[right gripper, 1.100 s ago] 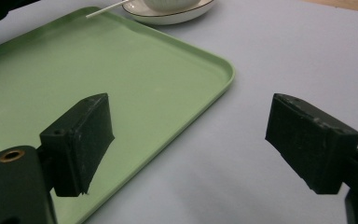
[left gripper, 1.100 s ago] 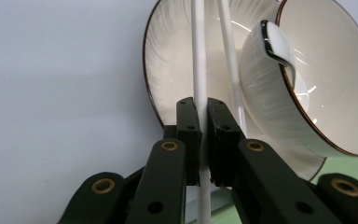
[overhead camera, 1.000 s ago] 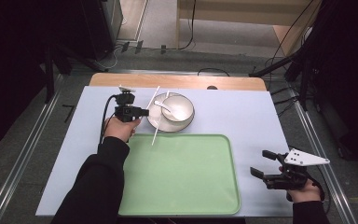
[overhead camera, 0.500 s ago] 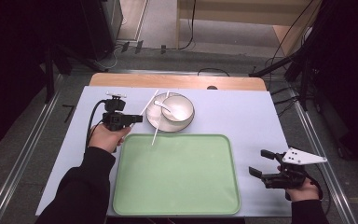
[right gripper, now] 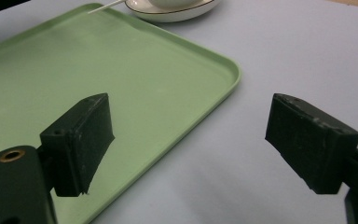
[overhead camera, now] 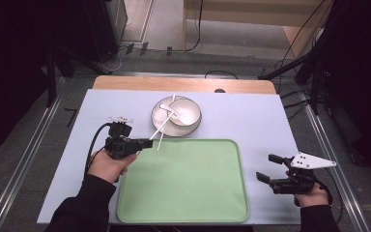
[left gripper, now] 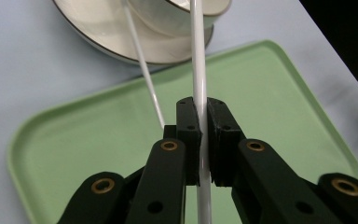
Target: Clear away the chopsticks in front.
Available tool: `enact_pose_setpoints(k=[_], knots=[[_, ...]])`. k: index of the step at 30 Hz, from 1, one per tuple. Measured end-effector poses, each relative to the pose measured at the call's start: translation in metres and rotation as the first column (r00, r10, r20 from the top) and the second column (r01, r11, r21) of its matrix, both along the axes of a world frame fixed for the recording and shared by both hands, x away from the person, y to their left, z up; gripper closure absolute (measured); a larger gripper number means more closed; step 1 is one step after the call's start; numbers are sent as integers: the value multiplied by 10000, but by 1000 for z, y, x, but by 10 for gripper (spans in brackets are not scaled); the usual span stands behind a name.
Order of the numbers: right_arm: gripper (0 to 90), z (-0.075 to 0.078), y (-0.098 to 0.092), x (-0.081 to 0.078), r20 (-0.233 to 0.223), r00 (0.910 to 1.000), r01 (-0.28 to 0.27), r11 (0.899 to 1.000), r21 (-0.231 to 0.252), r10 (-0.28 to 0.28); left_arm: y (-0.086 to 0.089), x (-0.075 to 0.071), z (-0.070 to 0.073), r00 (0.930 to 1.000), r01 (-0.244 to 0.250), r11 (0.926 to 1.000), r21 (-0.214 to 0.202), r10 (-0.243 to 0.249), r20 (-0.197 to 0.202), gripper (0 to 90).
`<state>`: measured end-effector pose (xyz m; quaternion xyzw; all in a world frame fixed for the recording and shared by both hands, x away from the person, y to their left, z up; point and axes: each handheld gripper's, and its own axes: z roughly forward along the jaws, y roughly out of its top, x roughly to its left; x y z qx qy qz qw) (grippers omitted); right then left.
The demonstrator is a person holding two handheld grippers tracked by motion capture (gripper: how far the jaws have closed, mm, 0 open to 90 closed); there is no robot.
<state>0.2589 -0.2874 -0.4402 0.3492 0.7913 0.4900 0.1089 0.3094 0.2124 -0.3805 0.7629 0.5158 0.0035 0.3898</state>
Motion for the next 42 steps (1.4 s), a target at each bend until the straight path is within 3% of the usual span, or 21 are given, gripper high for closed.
enact_pose_setpoints(k=[4, 11, 17, 21, 33, 39, 42], knots=[[154, 0, 1, 1, -12, 10000, -63, 10000, -13, 63, -10, -9, -6, 9996, 274, 9996, 94, -274, 54, 856], [155, 1, 1, 1, -1, 10000, -97, 10000, 20, 97, -26, -25, -21, 9971, 724, 9974, 52, -722, -224, 856], [155, 1, 3, 1, 19, 9999, -169, 9999, -15, 169, -41, -38, -40, 9932, 1084, 9934, 373, -1066, -462, 856], [155, 1, 2, 1, 16, 9999, -156, 9999, -9, 156, -45, -36, -52, 9911, 1092, 9925, 551, -1044, -823, 856], [155, 0, 3, 2, -11, 9998, -192, 9998, -2, 192, -43, -22, -71, 9916, 829, 9869, 1383, -679, -1097, 850], [155, 0, 3, 2, -49, 9998, -175, 9998, -13, 174, -44, -22, -71, 9919, 873, 9862, 1409, -729, -1044, 838], [155, 0, 4, 2, -73, 9997, -217, 9997, -116, 216, -42, -24, -71, 9920, 774, 9901, 1173, -647, -1085, 821]])
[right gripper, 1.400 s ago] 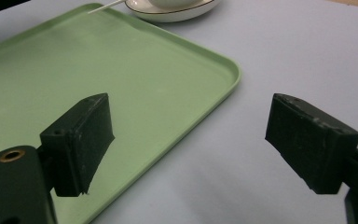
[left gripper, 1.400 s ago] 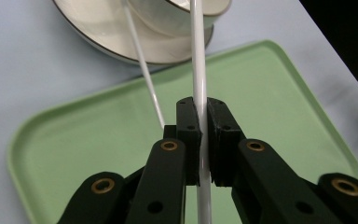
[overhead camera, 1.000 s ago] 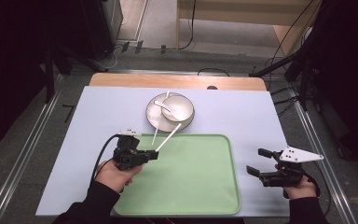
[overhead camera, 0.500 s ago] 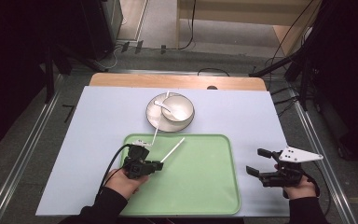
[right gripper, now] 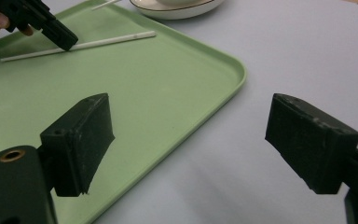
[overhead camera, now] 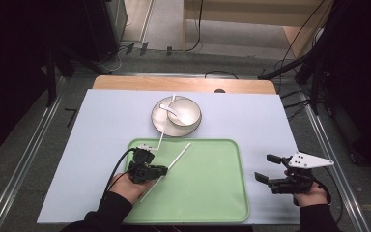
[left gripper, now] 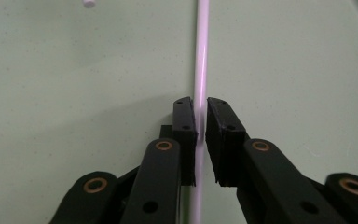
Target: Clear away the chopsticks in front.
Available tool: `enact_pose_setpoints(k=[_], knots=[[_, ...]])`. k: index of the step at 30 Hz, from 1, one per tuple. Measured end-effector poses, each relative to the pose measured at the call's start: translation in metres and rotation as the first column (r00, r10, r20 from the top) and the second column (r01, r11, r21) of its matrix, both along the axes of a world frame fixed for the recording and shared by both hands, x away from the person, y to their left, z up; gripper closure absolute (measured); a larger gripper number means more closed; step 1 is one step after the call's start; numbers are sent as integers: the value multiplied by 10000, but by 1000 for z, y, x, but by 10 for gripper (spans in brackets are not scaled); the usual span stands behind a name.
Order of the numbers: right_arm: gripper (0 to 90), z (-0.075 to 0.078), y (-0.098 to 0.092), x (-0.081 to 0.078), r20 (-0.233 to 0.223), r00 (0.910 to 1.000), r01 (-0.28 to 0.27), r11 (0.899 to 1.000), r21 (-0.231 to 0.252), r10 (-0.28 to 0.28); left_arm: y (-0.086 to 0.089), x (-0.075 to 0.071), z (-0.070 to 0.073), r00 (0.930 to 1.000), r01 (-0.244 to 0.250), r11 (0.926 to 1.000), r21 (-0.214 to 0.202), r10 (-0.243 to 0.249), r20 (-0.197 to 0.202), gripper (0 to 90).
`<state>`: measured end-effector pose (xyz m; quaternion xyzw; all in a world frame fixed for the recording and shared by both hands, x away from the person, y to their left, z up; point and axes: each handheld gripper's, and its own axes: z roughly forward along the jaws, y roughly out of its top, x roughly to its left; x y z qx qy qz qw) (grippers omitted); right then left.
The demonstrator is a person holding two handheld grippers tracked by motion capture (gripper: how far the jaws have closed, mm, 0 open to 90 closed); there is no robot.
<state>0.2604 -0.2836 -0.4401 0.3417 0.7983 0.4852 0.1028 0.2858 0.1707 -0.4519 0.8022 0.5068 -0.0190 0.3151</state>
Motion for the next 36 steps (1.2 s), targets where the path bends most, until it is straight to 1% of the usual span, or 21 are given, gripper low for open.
enact_pose_setpoints(k=[3, 4, 5, 6, 7, 9, 12, 13, 15, 16, 17, 18, 19, 20, 22, 24, 26, 30, 33, 35, 36], knots=[[155, 0, 0, 0, 4, 10000, -25, 10000, 17, 25, -1, -1, 0, 10000, 72, 10000, 66, -72, 49, 812], [155, 0, 0, 0, 8, 10000, -22, 10000, 30, 22, -1, -1, 1, 9999, 123, 9999, 102, -124, 49, 787], [155, 0, 0, 0, 8, 10000, -22, 10000, 30, 22, -1, -1, 1, 9999, 114, 9999, 41, -114, 18, 787], [155, 0, 0, 0, 19, 10000, -22, 10000, 61, 22, -1, -1, 2, 9998, 190, 9998, 17, -190, -14, 736], [155, 0, 0, 0, 19, 10000, -22, 10000, 61, 22, -1, -1, 3, 9996, 257, 9997, -33, -257, 86, 736], [155, 0, 0, 0, 13, 10000, -10, 10000, 59, 10, 0, -1, 8, 9979, 596, 9974, -409, -585, 265, 680], [155, 0, -1, 0, 20, 10000, 0, 10000, 66, 0, 5, -2, 20, 9927, 954, 9919, -835, -886, 819, 594], [155, 0, -1, 0, 22, 10000, 9, 10000, 70, -9, 7, -2, 23, 9911, 1054, 9899, -953, -967, 919, 562], [155, 0, -1, 0, 6, 10000, 4, 10000, 65, -4, 10, -2, 27, 9894, 1085, 9904, -861, -992, 1064, 495], [154, 0, -1, -1, -11, 10000, 15, 10000, 60, -15, 13, 0, 28, 9890, 1136, 9901, -818, -1049, 1039, 433], [154, 0, -1, -1, -11, 10000, 15, 10000, 60, -15, 13, 0, 28, 9890, 1136, 9901, -818, -1049, 1039, 411], [155, 0, -1, -1, -16, 10000, 22, 10000, 54, -22, 14, 1, 28, 9906, 1098, 9909, -772, -1027, 909, 411], [155, 0, -1, -1, -1, 10000, 30, 10000, 34, -30, 15, 2, 27, 9911, 1067, 9911, -794, -996, 880, 383], [155, 0, -1, -1, -1, 10000, 30, 10000, 34, -30, 16, 2, 28, 9909, 1074, 9914, -750, -1005, 895, 383], [155, 0, -2, -1, 30, 10000, 61, 10000, 25, -61, 18, 5, 29, 9900, 1078, 9919, -671, -1010, 988, 359], [155, 0, -2, -2, 33, 10000, 60, 10000, 18, -60, 19, 8, 34, 9899, 998, 9918, -803, -908, 1085, 344], [155, 0, -2, -2, 27, 10000, 69, 10000, 30, -69, 21, 12, 39, 9877, 1026, 9912, -837, -915, 1269, 337], [155, 0, -4, -3, 29, 9999, 119, 9999, 20, -119, 23, 20, 47, 9872, 996, 9925, -709, -896, 1322, 307], [155, 0, -5, -4, 19, 9999, 163, 9999, 44, -163, 24, 30, 53, 9871, 957, 9926, -745, -849, 1358, 281], [155, 0, -5, -4, 24, 9998, 178, 9998, 14, -178, 25, 40, 57, 9873, 1004, 9903, -960, -873, 1325, 264], [155, 0, -5, -5, 46, 9998, 187, 9998, 33, -187, 26, 45, 59, 9872, 941, 9909, -958, -804, 1380, 267]])
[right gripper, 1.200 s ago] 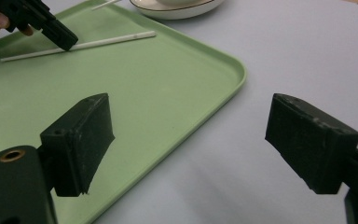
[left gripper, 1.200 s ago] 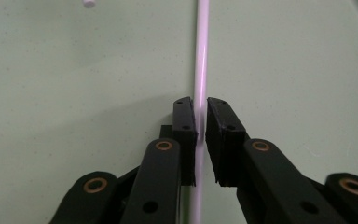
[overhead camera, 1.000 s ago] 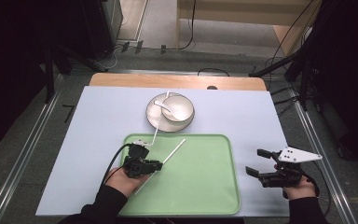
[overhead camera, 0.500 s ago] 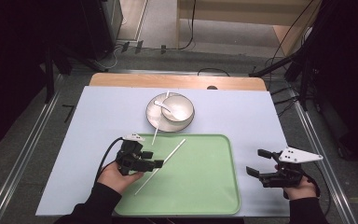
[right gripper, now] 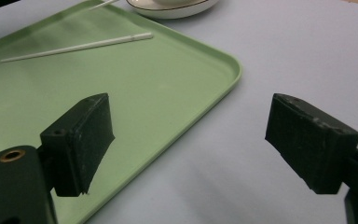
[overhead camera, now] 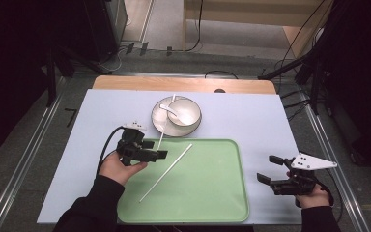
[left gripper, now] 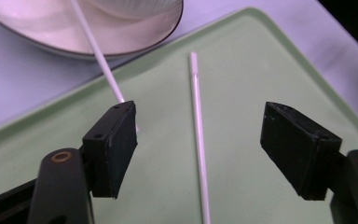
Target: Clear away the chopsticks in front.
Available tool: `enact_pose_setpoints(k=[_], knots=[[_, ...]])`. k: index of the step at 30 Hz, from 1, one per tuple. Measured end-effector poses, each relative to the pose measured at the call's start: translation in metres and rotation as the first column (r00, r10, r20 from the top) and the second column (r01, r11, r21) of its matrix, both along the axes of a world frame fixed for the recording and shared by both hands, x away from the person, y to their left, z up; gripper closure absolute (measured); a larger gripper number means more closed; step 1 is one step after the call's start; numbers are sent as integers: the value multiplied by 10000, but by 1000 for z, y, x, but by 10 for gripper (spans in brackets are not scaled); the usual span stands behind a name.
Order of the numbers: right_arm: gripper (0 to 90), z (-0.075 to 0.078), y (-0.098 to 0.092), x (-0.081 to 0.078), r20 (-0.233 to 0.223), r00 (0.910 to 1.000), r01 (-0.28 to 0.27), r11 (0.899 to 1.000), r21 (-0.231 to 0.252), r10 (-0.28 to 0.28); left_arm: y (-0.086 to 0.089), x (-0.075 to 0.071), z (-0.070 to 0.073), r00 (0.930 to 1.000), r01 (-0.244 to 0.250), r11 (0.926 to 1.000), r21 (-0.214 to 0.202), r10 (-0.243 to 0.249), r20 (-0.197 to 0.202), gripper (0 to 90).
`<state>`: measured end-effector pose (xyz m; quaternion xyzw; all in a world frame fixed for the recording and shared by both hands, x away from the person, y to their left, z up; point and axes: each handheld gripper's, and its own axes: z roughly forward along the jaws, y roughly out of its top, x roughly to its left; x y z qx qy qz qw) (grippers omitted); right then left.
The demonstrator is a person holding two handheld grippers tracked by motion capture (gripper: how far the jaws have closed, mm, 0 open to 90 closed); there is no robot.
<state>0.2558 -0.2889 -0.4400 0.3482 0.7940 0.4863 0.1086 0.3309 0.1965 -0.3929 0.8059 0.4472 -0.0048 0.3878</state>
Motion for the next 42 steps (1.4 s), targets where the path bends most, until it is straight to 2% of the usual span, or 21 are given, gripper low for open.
enact_pose_setpoints(k=[6, 10, 13, 15, 17, 19, 22, 24, 26, 30, 33, 40, 42], knots=[[155, 0, 0, 0, 8, 10000, 12, 10000, 8, -12, 0, 34, 7, 9987, -461, 9981, 399, 453, 226, 316], [155, 0, -1, -1, 3, 10000, 3, 10000, 21, -3, -1, 55, 6, 9964, -727, 9933, 895, 684, 501, 363], [155, 0, -1, -1, 8, 10000, -12, 10000, 21, 12, -2, 68, 0, 9946, -966, 9913, 895, 927, 469, 397], [155, 0, -1, -1, 9, 10000, -17, 10000, 21, 17, -3, 75, -4, 9933, -1152, 9883, 998, 1137, 213, 414], [155, 0, -1, -1, 9, 10000, -16, 10000, 20, 16, -6, 80, -9, 9940, -1091, 9857, 1287, 1076, 185, 437], [155, 0, -1, -1, 4, 10000, -16, 10000, 19, 16, -9, 84, -12, 9943, -1063, 9858, 1302, 1067, 38, 452], [155, 0, -1, -1, 1, 10000, -18, 10000, 21, 18, -15, 88, -15, 9946, -1028, 9824, 1561, 1033, 48, 477], [155, 0, -1, -1, 5, 10000, -22, 10000, 19, 22, -18, 90, -18, 9936, -1119, 9806, 1607, 1124, 61, 491], [155, 0, -1, -1, 16, 10000, -32, 10000, 22, 32, -19, 92, -22, 9922, -1244, 9757, 1805, 1232, 181, 525], [155, 0, -1, -1, 0, 10000, -33, 10000, 17, 33, -19, 96, -29, 9902, -1391, 9708, 1952, 1392, 134, 563], [155, 0, -1, -1, 8, 10000, -37, 10000, 24, 37, -19, 100, -33, 9882, -1519, 9715, 1821, 1531, 76, 586], [155, 0, 0, -1, 16, 10000, -87, 10000, 42, 87, -16, 109, -44, 9831, -1817, 9657, 1855, 1827, 118, 667], [155, 0, 0, -1, 2, 10000, -96, 10000, 21, 96, -15, 111, -47, 9806, -1948, 9656, 1725, 1957, 120, 697]])
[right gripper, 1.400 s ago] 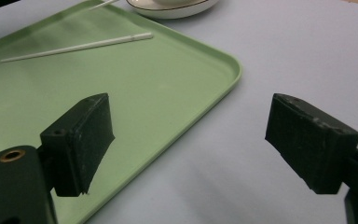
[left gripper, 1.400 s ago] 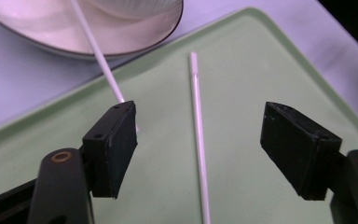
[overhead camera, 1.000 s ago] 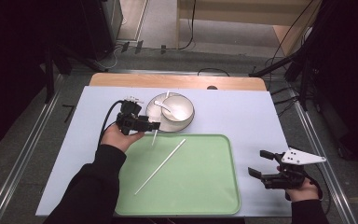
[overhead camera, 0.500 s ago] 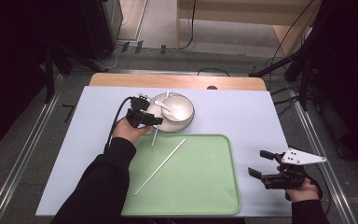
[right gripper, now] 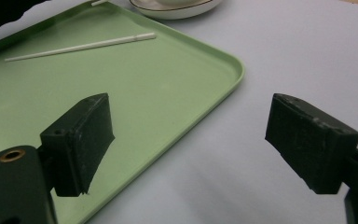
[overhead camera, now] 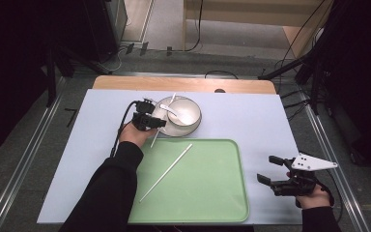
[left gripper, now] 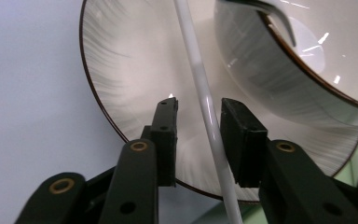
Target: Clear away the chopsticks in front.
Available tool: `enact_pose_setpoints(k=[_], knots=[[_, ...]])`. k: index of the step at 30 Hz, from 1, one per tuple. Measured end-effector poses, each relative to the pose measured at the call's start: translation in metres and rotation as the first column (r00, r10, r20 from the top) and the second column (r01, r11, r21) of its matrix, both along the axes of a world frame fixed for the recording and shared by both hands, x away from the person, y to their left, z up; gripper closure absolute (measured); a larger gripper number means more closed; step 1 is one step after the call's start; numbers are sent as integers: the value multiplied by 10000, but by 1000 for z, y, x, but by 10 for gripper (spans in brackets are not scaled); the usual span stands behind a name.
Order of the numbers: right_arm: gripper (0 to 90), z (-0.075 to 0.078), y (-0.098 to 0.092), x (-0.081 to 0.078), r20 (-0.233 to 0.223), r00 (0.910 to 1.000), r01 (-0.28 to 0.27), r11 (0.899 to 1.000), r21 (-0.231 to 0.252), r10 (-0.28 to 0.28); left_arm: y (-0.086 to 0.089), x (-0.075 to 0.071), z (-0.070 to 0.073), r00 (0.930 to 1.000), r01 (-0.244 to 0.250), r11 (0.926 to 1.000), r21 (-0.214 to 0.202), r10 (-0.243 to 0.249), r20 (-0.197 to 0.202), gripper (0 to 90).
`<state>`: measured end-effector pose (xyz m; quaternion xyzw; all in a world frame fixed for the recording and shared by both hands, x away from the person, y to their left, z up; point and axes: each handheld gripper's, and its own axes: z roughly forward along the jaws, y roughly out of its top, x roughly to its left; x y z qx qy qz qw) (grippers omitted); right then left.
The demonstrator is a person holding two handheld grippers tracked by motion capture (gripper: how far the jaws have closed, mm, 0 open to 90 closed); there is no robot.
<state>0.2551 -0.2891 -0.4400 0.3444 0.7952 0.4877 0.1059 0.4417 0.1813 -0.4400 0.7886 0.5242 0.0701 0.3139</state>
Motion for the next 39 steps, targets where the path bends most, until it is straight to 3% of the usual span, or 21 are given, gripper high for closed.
enact_pose_setpoints(k=[8, 11, 20, 22, 27, 39], knots=[[155, 0, 0, 0, -2, 10000, -5, 10000, -11, 5, 0, 5, -6, 9989, -437, 9981, -433, 428, -214, 785], [155, 0, 0, 0, 0, 10000, -9, 10000, -11, 9, 0, 5, -6, 9981, -571, 9976, -385, 562, -242, 846], [155, 0, 0, 0, 5, 10000, -29, 10000, -16, 29, 0, 5, -5, 9970, -700, 9962, -527, 681, -354, 853], [155, 0, 0, 0, 6, 10000, -29, 10000, -16, 29, 1, 5, -4, 9965, -773, 9944, -717, 747, -375, 854], [155, 0, 0, 0, 16, 10000, -16, 10000, -10, 16, 9, 5, 4, 9943, -990, 9912, -878, 950, -488, 855], [155, 0, 0, 0, 7, 10000, 5, 10000, -8, -5, 38, -5, 30, 9928, -1193, 9870, -1081, 1175, -227, 855]])
